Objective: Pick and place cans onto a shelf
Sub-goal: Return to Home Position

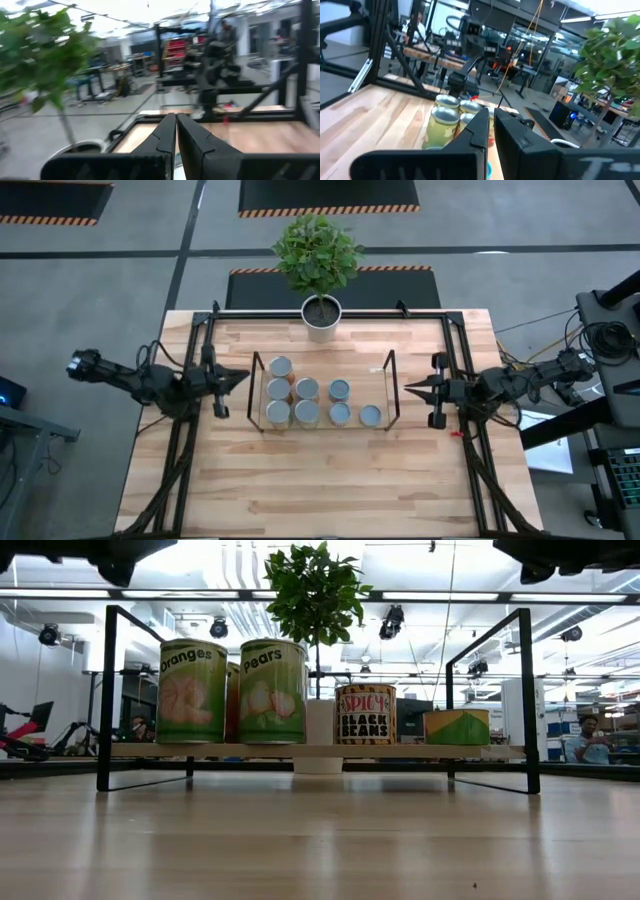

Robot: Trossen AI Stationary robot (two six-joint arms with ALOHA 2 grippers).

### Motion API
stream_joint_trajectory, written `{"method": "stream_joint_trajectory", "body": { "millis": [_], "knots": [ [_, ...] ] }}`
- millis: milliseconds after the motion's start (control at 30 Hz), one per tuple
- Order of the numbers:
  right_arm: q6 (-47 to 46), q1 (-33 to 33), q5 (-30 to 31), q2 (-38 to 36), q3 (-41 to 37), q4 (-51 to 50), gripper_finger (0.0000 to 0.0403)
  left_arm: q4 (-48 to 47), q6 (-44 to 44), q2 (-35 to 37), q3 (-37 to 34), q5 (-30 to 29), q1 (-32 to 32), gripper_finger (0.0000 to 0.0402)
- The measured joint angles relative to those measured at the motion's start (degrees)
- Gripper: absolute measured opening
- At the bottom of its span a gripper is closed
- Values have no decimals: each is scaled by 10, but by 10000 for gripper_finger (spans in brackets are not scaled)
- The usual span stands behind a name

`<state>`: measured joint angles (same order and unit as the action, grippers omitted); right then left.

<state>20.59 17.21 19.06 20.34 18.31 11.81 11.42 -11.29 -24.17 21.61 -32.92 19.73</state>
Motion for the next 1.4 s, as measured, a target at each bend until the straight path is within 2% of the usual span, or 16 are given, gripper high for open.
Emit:
{"method": "stream_joint_trajectory", "body": {
  "millis": [100, 300, 467, 833, 1167, 1400],
  "knots": [
    [0, 0, 0, -19, -4, 0, 17, -5, 2, 18, -15, 20, -42, 0],
    [-3, 0, 0, -61, -9, -35, 17, -70, 17, 63, -18, 176, -104, 0],
    [-4, 0, 0, -104, -14, -58, 17, -127, 26, 110, -25, 180, -118, 0],
    [-6, 0, 0, -203, -50, -101, 18, -157, 35, 243, -80, 187, -118, 0],
    [-8, 0, 0, -199, -76, -102, 18, -155, 47, 242, -103, 187, -118, 0],
    [-4, 0, 1, -203, -134, -94, 18, -107, 47, 242, -167, 186, -118, 0]
  ]
}}
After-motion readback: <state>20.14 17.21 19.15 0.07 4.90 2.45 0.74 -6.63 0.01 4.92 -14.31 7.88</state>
